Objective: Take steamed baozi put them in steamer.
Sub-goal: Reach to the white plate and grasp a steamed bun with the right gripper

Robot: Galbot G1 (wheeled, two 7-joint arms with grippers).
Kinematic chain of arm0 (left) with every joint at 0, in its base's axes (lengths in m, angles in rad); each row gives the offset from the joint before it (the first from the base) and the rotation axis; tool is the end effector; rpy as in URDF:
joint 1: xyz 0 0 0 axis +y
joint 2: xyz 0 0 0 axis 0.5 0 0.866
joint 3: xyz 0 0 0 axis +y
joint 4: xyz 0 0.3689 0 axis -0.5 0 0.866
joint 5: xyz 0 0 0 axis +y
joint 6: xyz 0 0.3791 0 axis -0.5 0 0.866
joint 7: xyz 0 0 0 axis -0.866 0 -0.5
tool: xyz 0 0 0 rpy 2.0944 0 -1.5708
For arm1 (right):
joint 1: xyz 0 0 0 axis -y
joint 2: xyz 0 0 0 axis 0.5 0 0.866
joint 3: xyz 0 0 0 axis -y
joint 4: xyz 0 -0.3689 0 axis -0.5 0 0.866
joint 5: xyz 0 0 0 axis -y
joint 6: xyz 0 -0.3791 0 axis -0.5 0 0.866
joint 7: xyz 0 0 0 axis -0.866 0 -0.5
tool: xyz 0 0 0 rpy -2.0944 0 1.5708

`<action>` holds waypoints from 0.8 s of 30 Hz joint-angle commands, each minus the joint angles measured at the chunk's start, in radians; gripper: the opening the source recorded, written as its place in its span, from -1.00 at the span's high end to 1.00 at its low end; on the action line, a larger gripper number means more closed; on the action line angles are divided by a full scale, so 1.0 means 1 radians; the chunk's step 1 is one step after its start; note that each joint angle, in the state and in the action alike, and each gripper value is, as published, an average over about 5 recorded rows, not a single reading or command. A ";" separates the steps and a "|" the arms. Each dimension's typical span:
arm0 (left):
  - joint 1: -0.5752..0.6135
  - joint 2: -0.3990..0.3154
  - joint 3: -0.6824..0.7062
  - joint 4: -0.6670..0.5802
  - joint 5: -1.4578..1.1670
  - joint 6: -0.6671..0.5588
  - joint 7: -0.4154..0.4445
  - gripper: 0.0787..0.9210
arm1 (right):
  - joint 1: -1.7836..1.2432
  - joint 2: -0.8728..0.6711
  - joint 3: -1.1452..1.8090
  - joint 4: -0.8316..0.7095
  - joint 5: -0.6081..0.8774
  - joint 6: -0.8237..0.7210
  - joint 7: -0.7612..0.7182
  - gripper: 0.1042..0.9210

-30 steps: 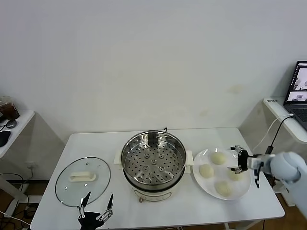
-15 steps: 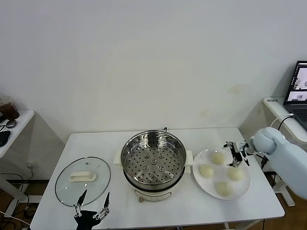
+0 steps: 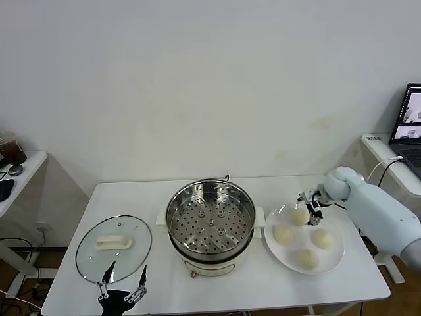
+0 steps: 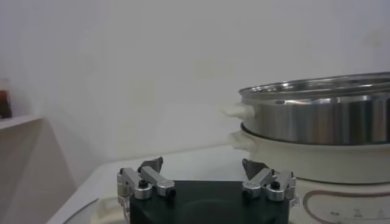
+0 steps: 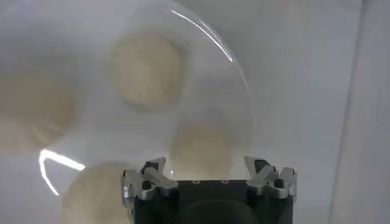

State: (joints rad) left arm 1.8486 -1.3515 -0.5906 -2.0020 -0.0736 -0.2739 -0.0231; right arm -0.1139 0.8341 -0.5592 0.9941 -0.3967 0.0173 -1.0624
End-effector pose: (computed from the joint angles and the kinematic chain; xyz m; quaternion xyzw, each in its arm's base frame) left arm 0.0951 0.0683 -0.3863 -0.0275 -0.9963 -0.0683 0.0441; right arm 0.5828 -0.1788 -0.2463 0.4812 -0.5228 0.6032 0.3622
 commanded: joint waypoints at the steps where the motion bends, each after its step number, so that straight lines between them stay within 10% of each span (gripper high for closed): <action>1: 0.000 0.000 -0.002 0.001 0.005 -0.002 0.000 -0.77 | 0.038 0.043 -0.042 -0.065 -0.020 -0.005 -0.010 -0.74; 24: 0.002 0.006 -0.013 -0.009 0.000 -0.011 0.004 -0.77 | 0.003 0.027 -0.024 -0.032 -0.001 -0.023 -0.006 -0.04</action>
State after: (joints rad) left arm 1.8506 -1.3457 -0.6043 -2.0105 -0.0747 -0.2852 -0.0198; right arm -0.1118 0.8684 -0.5798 0.9460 -0.4088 -0.0036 -1.0664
